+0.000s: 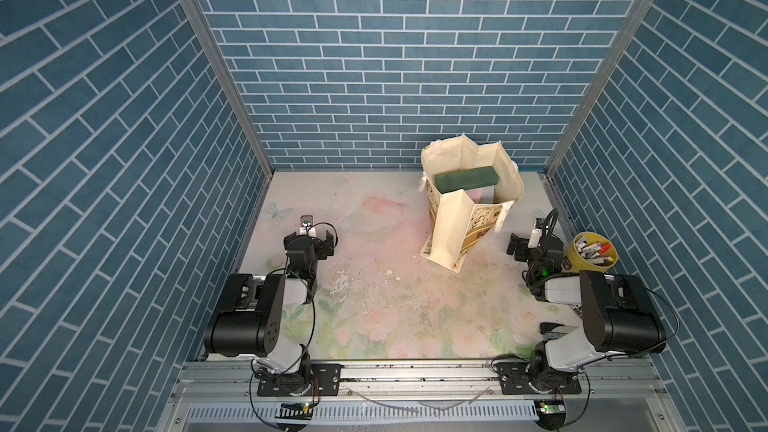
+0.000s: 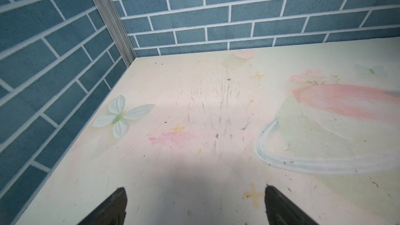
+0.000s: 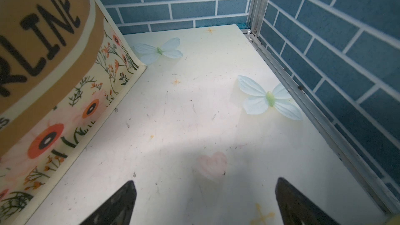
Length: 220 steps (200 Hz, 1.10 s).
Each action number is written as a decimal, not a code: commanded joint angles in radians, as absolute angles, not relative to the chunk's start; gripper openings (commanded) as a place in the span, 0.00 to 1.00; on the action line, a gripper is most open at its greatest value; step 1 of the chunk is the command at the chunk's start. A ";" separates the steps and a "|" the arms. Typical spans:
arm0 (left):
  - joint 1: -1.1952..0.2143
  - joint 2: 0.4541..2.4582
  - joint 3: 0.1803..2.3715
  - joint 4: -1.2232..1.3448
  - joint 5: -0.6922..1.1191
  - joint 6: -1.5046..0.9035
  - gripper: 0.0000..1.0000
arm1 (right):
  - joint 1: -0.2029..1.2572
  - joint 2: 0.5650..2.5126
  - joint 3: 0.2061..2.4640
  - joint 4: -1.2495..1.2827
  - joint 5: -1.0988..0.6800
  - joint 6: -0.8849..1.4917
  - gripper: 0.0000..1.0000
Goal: Take out the pencil case from the canvas bag
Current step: Adjust the canvas bag at the center of the board.
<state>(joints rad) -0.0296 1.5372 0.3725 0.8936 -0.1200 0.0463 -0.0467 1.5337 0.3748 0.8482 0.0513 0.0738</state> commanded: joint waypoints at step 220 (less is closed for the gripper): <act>-0.037 1.094 0.934 -0.118 -0.006 -0.326 0.81 | -0.045 1.118 0.870 -0.264 -0.056 0.337 0.79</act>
